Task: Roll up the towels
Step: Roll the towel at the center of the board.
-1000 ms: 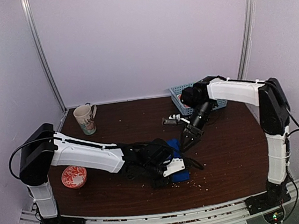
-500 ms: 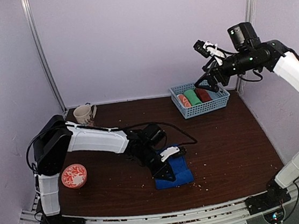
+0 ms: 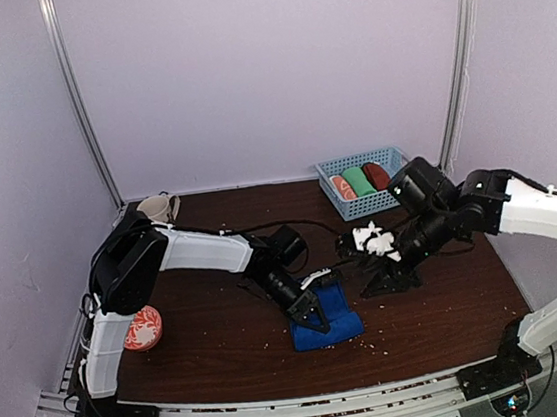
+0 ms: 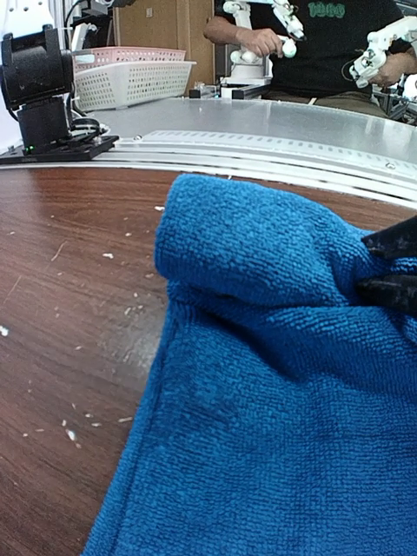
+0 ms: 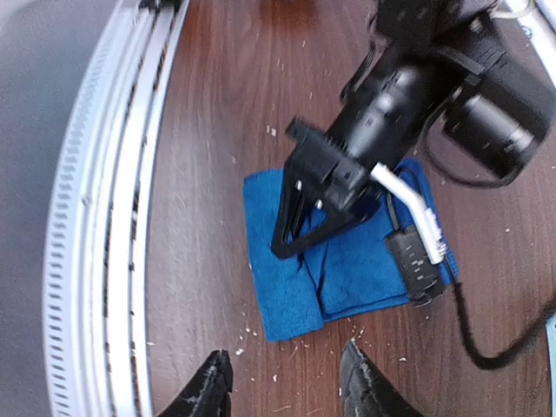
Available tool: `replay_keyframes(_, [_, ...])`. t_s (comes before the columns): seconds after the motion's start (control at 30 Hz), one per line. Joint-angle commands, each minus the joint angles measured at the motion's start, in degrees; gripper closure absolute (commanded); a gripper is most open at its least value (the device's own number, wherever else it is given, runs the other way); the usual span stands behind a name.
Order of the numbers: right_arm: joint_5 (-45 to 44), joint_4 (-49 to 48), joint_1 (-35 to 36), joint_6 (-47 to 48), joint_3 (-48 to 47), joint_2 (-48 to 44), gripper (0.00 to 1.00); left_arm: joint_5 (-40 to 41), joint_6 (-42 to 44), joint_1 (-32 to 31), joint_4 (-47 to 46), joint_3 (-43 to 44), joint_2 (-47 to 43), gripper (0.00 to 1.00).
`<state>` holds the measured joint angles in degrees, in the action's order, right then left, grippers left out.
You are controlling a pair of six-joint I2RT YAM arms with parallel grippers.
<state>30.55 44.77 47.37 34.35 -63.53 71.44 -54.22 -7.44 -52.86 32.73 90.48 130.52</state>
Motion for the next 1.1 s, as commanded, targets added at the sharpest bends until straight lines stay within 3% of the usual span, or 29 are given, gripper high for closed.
replay_keyframes(0.0, [-12.9, -11.4, 4.4, 3.8, 9.8, 2.8, 0.54, 3.7, 0.0, 0.0, 2.7, -0.2, 2.6, 1.0])
replay_keyframes(0.27, [-18.8, -22.4, 10.9, 4.0, 13.3, 11.6, 0.49, 3.8, -2.2, 0.1, -0.3, -2.2, 2.6, 1.0])
replay_keyframes(0.57, [-22.2, -27.9, 13.8, 4.9, 14.4, 19.9, 0.48, 3.4, -1.5, 0.4, 0.8, -1.1, 3.4, 1.0])
replay_keyframes(0.7, [-22.4, -27.1, 13.9, 4.7, 13.8, 22.3, 0.66, 7.0, -1.5, 0.4, 0.3, -1.5, 1.6, 0.96])
replay_keyframes(0.8, [-20.8, -24.5, 13.8, 4.6, 13.0, 23.3, 0.83, 11.8, -4.6, 0.8, -7.4, -5.9, -4.1, 0.76])
replay_keyframes(0.87, [-16.4, -21.3, 13.5, 4.9, 12.2, 23.3, 0.91, 14.8, -6.9, 1.3, -12.8, -9.4, -9.2, 0.68])
replay_keyframes(1.07, [-6.1, -13.3, 11.2, 4.0, 10.3, 24.1, 0.95, 29.3, -9.0, 1.4, -22.3, -18.7, -23.4, 0.63])
